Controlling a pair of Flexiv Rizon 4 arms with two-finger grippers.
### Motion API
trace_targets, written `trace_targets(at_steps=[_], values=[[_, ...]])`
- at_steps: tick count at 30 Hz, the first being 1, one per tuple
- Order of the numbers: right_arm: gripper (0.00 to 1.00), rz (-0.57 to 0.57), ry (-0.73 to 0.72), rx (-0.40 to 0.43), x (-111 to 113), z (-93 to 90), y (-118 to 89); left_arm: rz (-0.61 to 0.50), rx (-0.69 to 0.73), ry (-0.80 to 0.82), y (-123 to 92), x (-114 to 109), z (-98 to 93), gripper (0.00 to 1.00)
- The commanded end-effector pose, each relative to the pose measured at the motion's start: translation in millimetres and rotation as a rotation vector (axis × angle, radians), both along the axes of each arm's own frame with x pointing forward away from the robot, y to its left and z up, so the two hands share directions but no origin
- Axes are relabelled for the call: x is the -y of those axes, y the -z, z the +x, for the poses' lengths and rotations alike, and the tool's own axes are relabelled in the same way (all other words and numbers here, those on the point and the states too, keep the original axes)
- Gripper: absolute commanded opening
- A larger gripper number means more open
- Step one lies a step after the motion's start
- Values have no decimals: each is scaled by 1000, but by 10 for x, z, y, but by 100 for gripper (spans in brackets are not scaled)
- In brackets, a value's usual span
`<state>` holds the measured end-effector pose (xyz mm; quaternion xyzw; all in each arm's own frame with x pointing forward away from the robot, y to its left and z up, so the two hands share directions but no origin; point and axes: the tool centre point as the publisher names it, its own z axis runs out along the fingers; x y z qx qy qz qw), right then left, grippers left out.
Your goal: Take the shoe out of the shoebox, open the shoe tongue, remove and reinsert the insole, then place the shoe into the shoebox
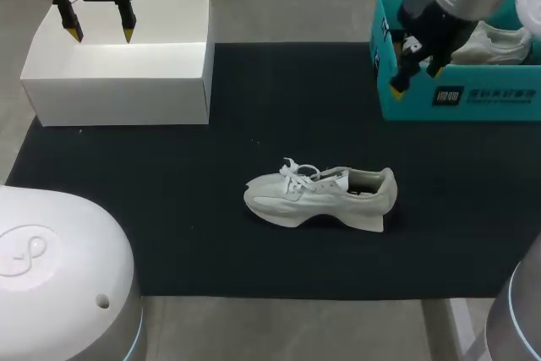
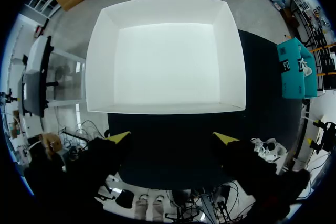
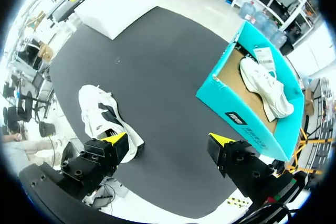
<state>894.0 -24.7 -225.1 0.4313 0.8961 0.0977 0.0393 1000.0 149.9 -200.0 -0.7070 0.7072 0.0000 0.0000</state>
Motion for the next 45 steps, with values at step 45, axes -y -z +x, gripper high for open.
trace_targets(at_steps=[45], values=[[100,188,-499,199,-117,-694,661,0,0,0,0,0,0,100]])
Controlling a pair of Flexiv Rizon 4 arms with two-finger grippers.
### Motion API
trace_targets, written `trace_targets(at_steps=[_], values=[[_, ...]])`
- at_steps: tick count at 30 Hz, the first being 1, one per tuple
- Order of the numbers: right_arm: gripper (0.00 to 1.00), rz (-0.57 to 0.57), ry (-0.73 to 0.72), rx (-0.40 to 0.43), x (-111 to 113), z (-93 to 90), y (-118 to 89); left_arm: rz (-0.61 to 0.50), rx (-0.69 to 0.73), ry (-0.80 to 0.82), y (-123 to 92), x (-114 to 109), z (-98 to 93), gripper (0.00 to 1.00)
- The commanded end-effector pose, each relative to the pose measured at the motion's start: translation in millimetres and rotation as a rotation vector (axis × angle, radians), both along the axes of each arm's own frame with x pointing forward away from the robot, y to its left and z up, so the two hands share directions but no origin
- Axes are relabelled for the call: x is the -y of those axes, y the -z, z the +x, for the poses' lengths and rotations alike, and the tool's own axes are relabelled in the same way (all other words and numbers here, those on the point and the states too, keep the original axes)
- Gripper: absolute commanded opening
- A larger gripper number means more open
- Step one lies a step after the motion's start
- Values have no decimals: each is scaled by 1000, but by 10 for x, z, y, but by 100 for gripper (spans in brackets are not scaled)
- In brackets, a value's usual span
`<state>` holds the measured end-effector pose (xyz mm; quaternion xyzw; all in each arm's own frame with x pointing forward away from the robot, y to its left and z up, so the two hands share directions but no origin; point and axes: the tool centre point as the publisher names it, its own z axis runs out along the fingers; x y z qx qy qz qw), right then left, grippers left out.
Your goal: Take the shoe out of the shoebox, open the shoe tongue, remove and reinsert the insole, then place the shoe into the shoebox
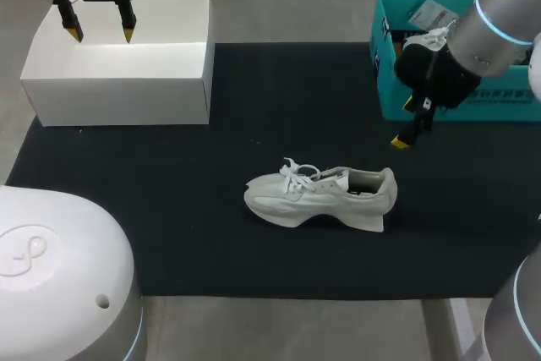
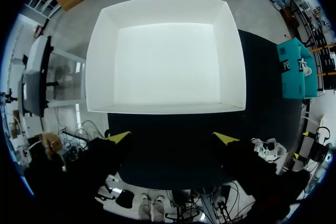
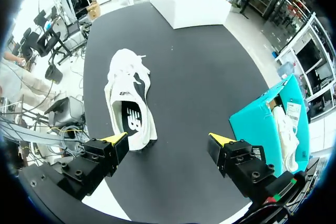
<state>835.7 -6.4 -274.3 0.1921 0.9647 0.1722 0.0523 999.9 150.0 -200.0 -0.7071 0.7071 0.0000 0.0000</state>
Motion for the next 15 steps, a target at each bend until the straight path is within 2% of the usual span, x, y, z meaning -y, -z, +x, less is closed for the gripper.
trace_targets(at_steps=[1,8,13,15], values=[[100,130,-17,50,73,-153,176,0,0,0,0,0,0,100],[100,152,-105,84,156,-468,204,0,0,0,0,0,0,100],[100,210,-166,101,154,-591,273,0,0,0,0,0,0,100],[100,231,-185,80,144,-636,315,0,0,0,0,0,0,100]])
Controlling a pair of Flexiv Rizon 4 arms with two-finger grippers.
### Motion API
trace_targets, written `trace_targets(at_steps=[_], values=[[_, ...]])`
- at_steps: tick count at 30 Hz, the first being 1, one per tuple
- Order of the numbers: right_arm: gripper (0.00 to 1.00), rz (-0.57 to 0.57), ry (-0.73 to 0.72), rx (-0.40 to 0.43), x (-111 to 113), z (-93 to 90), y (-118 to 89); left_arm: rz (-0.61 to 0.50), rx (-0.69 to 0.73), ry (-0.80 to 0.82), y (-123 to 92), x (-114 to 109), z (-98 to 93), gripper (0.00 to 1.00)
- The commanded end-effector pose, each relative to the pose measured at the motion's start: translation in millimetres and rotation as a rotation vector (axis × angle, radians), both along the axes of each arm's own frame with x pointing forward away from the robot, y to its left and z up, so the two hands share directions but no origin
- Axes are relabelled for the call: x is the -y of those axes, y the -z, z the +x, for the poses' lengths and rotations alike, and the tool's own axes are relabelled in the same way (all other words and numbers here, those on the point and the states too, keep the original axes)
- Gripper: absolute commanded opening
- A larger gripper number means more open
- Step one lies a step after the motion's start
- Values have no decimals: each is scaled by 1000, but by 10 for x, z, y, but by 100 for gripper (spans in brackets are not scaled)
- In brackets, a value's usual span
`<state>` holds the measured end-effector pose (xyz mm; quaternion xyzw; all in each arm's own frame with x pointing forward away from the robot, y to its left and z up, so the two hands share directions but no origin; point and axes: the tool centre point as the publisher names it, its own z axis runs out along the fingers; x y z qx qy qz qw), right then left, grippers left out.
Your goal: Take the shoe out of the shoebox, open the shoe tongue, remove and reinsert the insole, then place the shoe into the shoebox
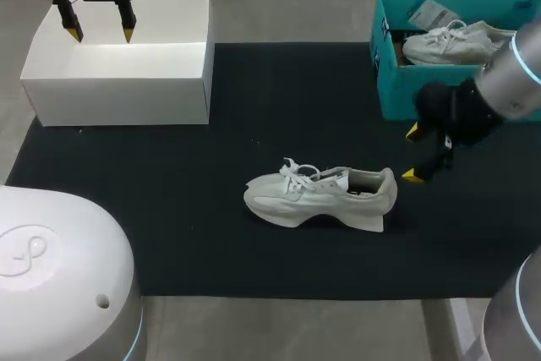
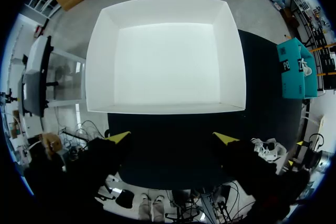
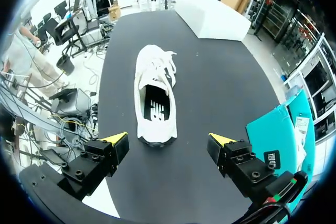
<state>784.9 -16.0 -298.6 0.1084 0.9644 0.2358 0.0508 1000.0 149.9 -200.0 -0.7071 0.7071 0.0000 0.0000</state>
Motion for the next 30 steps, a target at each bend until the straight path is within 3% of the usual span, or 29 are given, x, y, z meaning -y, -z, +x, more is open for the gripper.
trace_targets(at_steps=[1,2,17,30], values=[[100,88,7,-10,49,-144,101,0,0,0,0,0,0,100],[100,26,75,-59,74,-144,119,0,0,0,0,0,0,100],[100,26,75,-59,74,-144,119,0,0,0,0,0,0,100],[100,237,-20,114,136,-126,654,0,0,0,0,0,0,100]])
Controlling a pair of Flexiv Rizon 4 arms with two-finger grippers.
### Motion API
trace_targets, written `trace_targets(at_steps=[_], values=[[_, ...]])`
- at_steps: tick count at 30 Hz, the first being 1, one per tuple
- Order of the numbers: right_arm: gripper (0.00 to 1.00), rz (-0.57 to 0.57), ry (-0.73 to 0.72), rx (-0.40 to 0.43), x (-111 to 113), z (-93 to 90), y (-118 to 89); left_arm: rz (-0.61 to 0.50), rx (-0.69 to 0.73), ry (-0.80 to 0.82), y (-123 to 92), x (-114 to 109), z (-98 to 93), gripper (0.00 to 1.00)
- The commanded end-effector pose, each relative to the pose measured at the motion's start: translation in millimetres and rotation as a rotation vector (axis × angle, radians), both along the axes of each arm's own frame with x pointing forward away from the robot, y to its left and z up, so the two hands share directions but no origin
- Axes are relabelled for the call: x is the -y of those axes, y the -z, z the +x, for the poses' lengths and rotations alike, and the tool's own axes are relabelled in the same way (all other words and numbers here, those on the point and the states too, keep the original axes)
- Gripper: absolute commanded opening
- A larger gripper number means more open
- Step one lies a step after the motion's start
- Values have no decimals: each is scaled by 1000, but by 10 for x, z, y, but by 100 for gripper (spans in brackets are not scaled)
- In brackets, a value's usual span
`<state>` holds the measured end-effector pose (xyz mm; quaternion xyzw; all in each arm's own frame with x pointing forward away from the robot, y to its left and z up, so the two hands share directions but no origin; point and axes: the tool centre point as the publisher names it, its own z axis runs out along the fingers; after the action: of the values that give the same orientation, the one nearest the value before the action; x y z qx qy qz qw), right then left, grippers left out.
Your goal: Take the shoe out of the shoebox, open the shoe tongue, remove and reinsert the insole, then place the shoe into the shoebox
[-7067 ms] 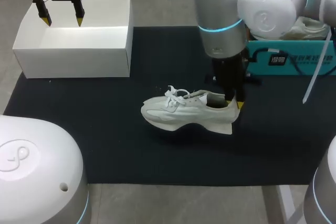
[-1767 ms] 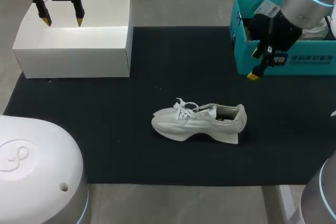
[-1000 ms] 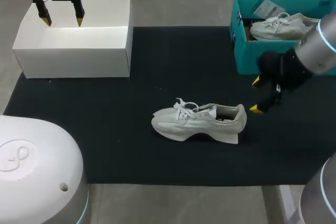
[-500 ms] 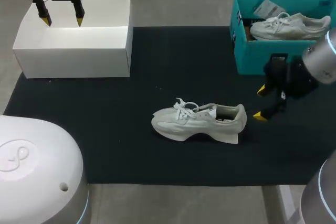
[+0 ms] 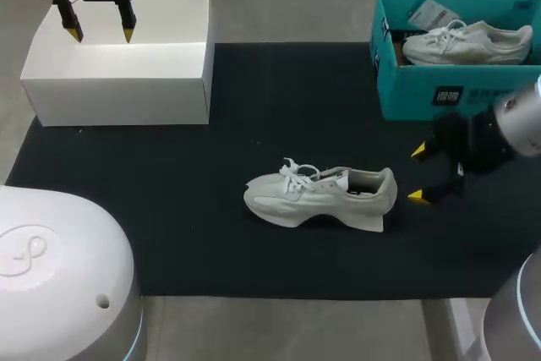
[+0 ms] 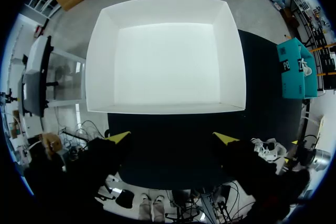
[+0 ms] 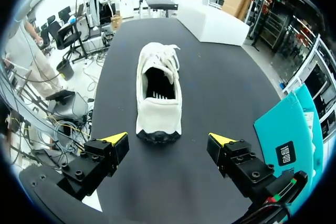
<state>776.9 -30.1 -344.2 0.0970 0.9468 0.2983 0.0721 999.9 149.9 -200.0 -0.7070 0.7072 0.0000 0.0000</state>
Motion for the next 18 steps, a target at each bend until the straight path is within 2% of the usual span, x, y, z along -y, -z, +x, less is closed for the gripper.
trace_targets(at_steps=[1,5,18], values=[[100,124,1,44,-15,-32,240,0,0,0,0,-1,1,100],[100,167,8,67,-68,10,339,0,0,0,0,-1,1,100],[100,216,-21,52,-353,156,611,0,0,0,0,-1,1,100]])
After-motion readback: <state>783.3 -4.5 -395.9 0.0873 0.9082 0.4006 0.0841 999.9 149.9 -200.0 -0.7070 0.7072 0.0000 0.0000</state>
